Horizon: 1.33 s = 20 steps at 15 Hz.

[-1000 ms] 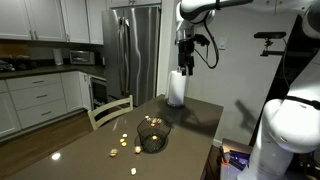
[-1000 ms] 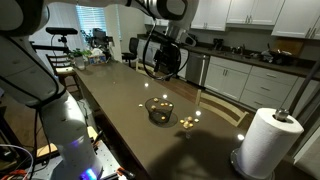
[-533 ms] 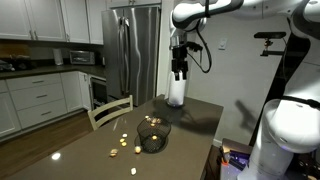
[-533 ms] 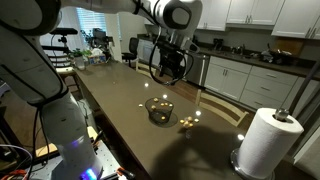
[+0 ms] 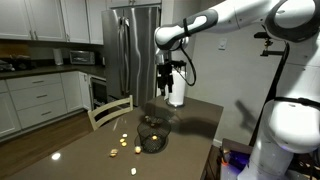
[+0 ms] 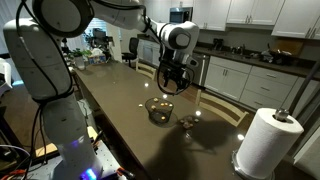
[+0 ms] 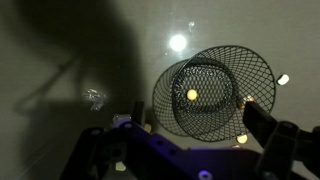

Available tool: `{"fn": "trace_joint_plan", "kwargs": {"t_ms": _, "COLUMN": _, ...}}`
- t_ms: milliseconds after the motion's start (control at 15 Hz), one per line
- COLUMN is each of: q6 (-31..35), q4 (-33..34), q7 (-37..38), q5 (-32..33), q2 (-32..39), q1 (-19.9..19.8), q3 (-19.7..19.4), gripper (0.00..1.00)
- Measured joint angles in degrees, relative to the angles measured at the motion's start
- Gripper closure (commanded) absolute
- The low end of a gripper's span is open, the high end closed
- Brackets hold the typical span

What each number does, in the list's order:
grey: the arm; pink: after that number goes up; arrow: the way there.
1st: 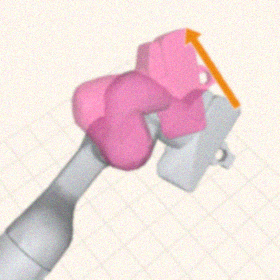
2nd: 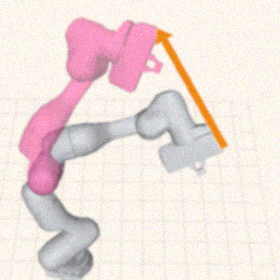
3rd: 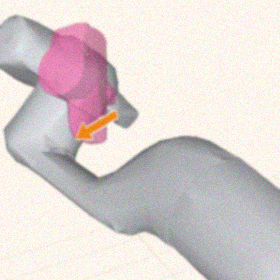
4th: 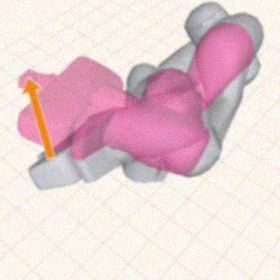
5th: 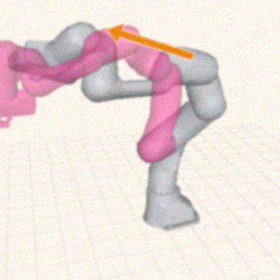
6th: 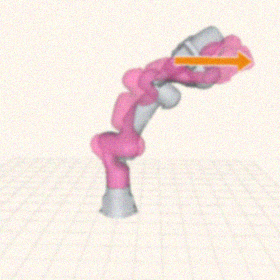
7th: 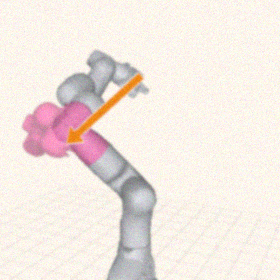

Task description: Pick up the black basket then place it down again

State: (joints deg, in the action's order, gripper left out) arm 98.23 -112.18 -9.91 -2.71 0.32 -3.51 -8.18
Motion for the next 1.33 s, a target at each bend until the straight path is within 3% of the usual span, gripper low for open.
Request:
{"fn": "trace_joint_plan", "kwargs": {"t_ms": 333, "q6": 12.9, "q4": -7.7, "q7": -5.5, "q5": -2.7, "q2": 1.0, "q1": -0.6, "q3": 0.2, "gripper": 0.0}}
{"fn": "trace_joint_plan", "kwargs": {"t_ms": 667, "q6": 28.3, "q4": -17.2, "q7": -15.9, "q5": -10.4, "q2": 4.1, "q1": -2.6, "q3": 0.0, "gripper": 0.0}}
{"fn": "trace_joint_plan", "kwargs": {"t_ms": 733, "q6": 30.3, "q4": -18.3, "q7": -18.5, "q5": -12.6, "q2": 5.0, "q1": -3.1, "q3": 0.0, "gripper": 0.25}}
{"fn": "trace_joint_plan", "kwargs": {"t_ms": 1000, "q6": 32.5, "q4": -19.3, "q7": -26.2, "q5": -18.1, "q2": 7.7, "q1": -4.8, "q3": 0.4, "gripper": 0.47}}
{"fn": "trace_joint_plan", "kwargs": {"t_ms": 1333, "q6": 32.4, "q4": -18.9, "q7": -27.1, "q5": -18.3, "q2": 7.9, "q1": -5.0, "q3": 1.6, "gripper": 0.8}}
